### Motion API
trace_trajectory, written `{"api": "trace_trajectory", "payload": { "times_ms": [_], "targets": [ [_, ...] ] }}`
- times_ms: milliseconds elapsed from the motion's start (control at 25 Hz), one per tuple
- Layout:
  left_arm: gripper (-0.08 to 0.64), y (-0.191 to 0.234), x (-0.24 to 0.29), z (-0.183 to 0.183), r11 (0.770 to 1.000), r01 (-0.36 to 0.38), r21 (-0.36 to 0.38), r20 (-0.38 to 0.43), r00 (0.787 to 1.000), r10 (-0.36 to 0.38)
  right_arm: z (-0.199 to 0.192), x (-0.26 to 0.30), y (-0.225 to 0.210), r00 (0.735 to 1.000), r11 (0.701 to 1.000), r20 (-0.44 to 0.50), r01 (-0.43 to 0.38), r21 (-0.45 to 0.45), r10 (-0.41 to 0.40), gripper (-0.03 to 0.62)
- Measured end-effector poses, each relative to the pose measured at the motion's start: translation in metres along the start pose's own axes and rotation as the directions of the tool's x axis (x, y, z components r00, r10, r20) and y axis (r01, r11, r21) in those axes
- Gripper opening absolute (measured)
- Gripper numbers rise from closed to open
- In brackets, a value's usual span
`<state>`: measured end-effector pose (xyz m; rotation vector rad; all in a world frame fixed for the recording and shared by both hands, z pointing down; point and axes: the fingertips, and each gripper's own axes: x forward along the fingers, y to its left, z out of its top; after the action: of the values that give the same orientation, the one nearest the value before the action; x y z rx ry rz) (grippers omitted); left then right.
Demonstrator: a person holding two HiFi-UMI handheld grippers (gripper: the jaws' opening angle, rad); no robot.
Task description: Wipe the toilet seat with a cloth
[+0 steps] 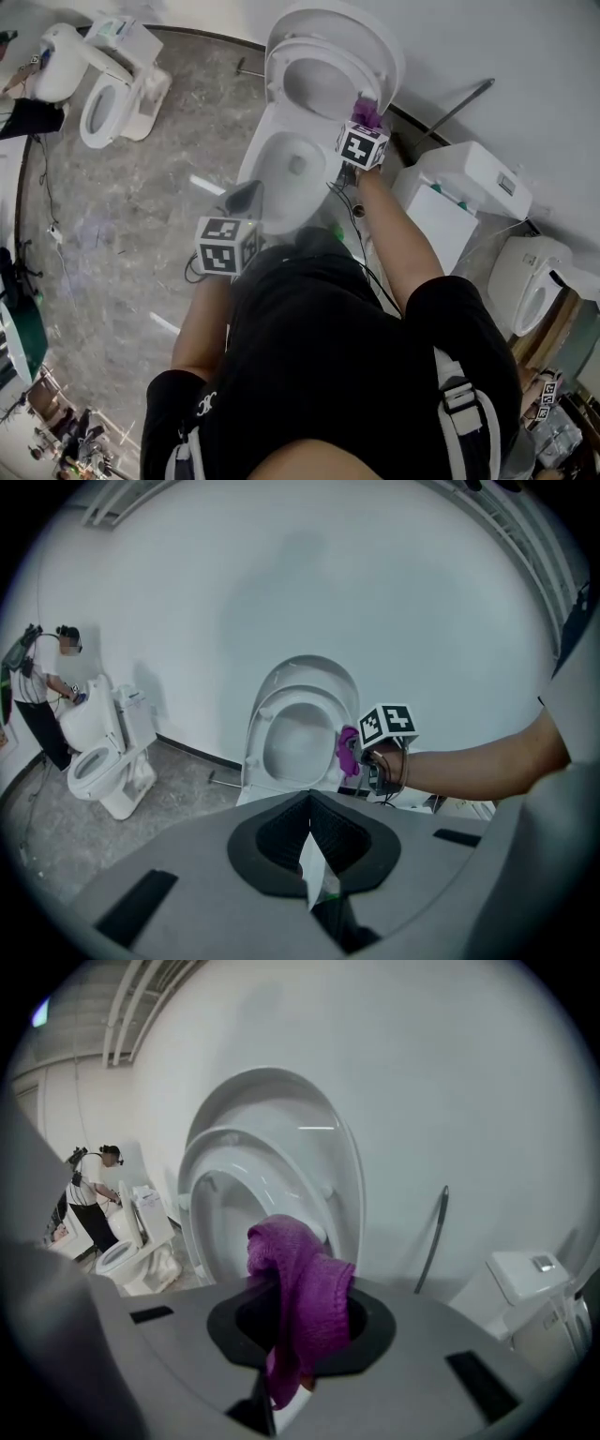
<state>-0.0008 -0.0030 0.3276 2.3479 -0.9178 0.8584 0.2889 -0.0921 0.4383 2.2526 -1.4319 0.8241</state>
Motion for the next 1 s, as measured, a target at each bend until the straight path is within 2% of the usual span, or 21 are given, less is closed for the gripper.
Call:
{"api": "trace_trajectory", "payload": {
  "times_ms": [120, 400, 680, 1000],
  "targets": [
    [0.0, 0.0, -0.005, -0.002, 1.0, -0.013, -0.001, 0.013, 1.0, 0.013, 0.023, -0.006, 0.002, 0.999, 1.0, 0.038, -0.016, 0.023, 0.015, 0.054],
    [0.0, 0.003, -0.018, -0.007, 0.998, -0.051, -0.024, 0.022, 0.998, 0.052, 0.051, 0.001, 0.004, 1.0, 0.999, 0.001, -0.006, 0.036, 0.006, 0.054],
    [0.0, 0.011, -0.027, -0.009, 0.995, -0.084, -0.048, 0.031, 0.996, 0.086, 0.087, 0.008, 0.028, 0.998, 0.998, 0.047, -0.031, -0.056, 0.033, 0.054],
    [0.0, 0.019, -0.038, -0.01, 0.988, -0.123, -0.094, 0.052, 0.99, 0.128, 0.09, 0.011, 0.034, 0.998, 0.992, 0.067, -0.013, -0.127, 0.021, 0.054]
  ]
}}
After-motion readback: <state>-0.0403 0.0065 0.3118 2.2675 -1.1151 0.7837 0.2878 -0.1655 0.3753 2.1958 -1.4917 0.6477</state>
